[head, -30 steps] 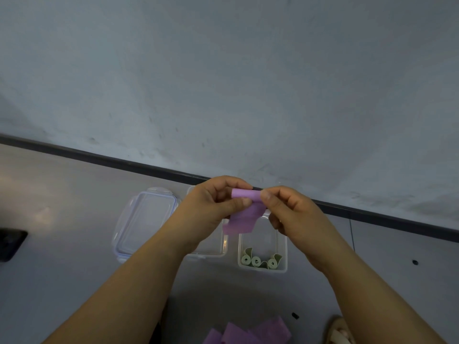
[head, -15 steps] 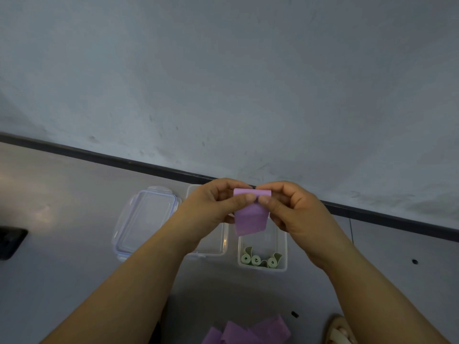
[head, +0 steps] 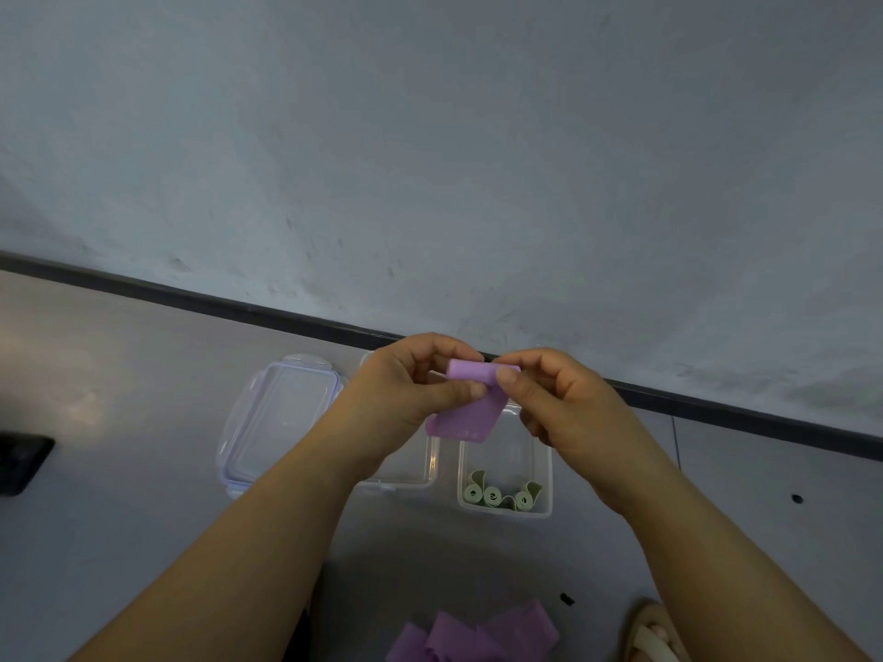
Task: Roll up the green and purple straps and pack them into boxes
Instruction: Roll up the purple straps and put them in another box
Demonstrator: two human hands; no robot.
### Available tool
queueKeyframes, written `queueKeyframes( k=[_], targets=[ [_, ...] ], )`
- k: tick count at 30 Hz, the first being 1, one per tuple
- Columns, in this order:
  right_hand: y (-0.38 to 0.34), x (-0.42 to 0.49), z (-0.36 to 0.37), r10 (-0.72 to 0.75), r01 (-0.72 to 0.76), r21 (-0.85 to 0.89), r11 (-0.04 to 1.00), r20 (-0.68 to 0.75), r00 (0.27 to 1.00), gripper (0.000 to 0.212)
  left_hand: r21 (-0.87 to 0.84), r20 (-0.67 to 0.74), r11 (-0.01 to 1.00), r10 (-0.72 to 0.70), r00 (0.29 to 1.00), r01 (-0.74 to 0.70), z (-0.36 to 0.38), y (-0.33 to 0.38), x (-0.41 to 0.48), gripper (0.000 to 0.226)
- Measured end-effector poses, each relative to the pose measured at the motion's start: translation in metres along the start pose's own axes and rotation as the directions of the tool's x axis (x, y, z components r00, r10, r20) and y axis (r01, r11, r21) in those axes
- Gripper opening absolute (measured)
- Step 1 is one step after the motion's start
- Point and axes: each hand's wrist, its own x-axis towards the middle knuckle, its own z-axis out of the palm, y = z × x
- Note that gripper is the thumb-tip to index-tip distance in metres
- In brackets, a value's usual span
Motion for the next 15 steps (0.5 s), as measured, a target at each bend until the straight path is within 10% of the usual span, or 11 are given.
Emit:
queueKeyframes(
  k=[15],
  targets=[
    [-0.0004, -0.0006, -0.0021, -0.005, 0.004, 0.048, 0.999, 0.030, 1.000, 0.019, -0.127, 0.072, 0.986, -0.099, 0.992, 0.107, -0.0014, 0.0018, -0.0002, 0.037]
  ],
)
